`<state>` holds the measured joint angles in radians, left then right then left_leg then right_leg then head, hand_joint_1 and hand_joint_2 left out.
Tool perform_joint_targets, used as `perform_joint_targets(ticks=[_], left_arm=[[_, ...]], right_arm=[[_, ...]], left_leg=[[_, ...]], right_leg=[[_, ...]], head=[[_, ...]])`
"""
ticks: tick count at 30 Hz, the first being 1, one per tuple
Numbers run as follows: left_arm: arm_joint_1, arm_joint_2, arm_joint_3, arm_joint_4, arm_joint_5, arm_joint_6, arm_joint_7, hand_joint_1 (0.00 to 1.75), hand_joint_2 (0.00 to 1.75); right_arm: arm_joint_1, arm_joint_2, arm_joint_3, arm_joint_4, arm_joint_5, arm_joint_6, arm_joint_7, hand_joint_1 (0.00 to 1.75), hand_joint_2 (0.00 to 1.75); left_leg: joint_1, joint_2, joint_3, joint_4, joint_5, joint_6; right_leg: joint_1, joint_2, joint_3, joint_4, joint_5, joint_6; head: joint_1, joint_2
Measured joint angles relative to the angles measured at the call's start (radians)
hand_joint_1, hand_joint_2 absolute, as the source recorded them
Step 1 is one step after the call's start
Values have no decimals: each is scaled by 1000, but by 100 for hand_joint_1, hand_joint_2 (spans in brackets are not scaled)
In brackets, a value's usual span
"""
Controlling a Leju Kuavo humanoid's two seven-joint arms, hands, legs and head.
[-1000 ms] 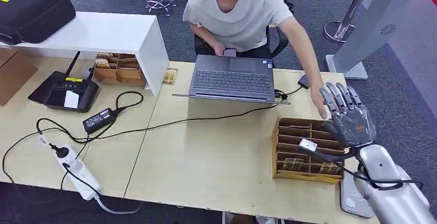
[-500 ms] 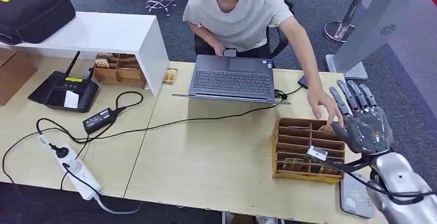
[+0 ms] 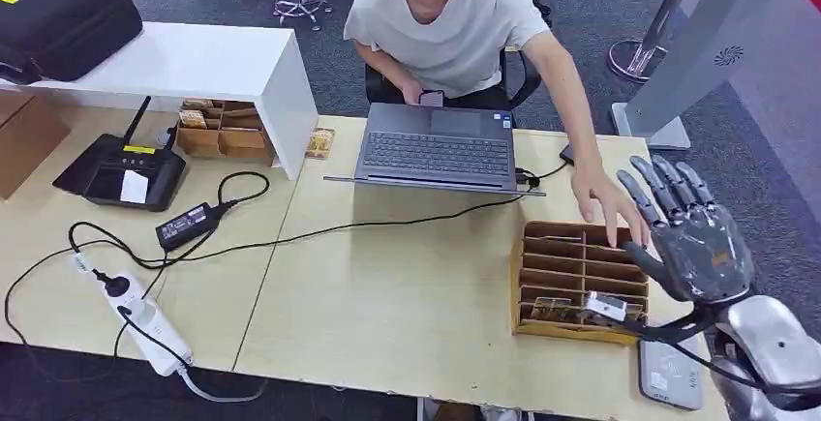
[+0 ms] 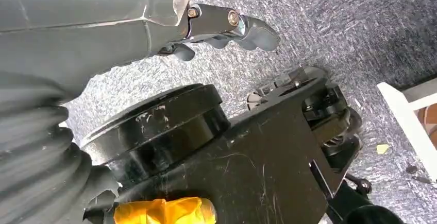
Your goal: Pass the card to the sensor for recognition and then transmit it.
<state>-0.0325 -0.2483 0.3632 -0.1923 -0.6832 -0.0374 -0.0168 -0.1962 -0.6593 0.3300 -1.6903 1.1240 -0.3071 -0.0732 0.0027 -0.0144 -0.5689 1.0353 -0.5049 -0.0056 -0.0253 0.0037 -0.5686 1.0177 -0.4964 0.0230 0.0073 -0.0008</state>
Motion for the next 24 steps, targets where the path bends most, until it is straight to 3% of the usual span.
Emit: perform_joint_targets(ticks=[2,8,18,24], left_arm=[[1,-1,10,0,3,2,-2,0,175],[2,-4,26,0,9,9,-5,0,175],[3,-8,35,0,9,10,-5,0,175],[3,-8,40,0,6,10,-5,0,175]], right_arm=[[-15,-35,6,-8,-62,99,-2,0,175],[-70,-97,34,-14,-143,240,0,0,175],[-105,-127,72,-14,-154,259,3,0,175],[-113,-127,96,-10,-136,223,6,0,175]], left_leg=[[0,0,0,0,0,0],[0,0,0,1,0,0],[0,0,0,0,0,0],[0,0,0,1,0,0]], right_leg=[[0,0,0,0,0,0],[0,0,0,0,0,0],[0,0,0,0,0,0],[0,0,0,0,0,0]], head=[[0,0],[0,0],[0,0],[0,0]])
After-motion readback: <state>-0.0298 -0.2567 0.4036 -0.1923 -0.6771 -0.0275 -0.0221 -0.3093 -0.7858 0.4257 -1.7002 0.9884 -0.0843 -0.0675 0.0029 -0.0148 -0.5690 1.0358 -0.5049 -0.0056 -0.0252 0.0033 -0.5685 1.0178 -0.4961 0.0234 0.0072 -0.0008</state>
